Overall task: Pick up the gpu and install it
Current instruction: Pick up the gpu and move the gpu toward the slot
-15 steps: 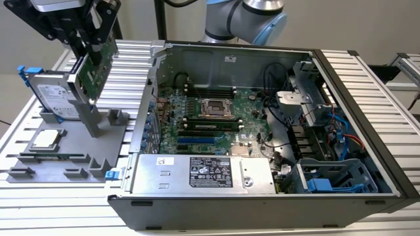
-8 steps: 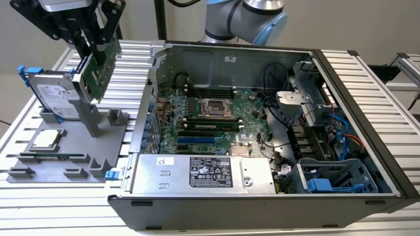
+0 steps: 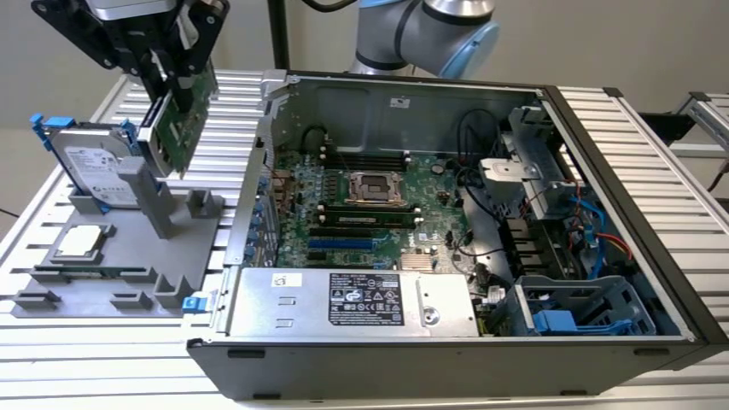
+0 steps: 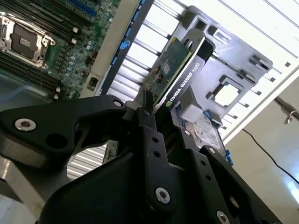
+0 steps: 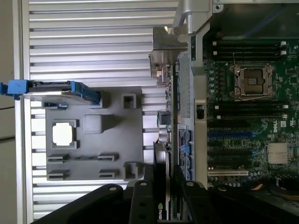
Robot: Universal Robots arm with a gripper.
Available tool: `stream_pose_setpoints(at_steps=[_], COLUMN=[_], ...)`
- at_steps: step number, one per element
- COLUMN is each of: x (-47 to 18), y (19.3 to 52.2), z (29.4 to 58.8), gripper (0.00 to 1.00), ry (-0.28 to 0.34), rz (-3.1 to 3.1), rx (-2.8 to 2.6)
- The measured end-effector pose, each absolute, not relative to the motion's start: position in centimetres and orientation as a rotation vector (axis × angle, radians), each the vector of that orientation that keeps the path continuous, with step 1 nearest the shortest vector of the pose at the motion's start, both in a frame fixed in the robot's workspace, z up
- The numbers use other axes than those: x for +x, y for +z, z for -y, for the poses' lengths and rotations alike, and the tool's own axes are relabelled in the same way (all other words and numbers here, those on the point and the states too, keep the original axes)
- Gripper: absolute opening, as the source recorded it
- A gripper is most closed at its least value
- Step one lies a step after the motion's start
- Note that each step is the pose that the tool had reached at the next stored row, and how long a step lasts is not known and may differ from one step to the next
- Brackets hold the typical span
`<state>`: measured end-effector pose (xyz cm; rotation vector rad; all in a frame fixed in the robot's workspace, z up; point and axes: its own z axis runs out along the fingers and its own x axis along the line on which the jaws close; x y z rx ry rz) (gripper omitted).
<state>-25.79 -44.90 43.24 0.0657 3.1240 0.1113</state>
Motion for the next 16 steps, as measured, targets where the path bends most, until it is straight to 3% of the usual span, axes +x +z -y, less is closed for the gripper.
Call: stream_pose_setpoints(at_steps=[16], x=[-24.2], y=[43.2], z=[44.7], gripper=[0.0], ry=[0.111], rz=[-3.124], rx=[0.066])
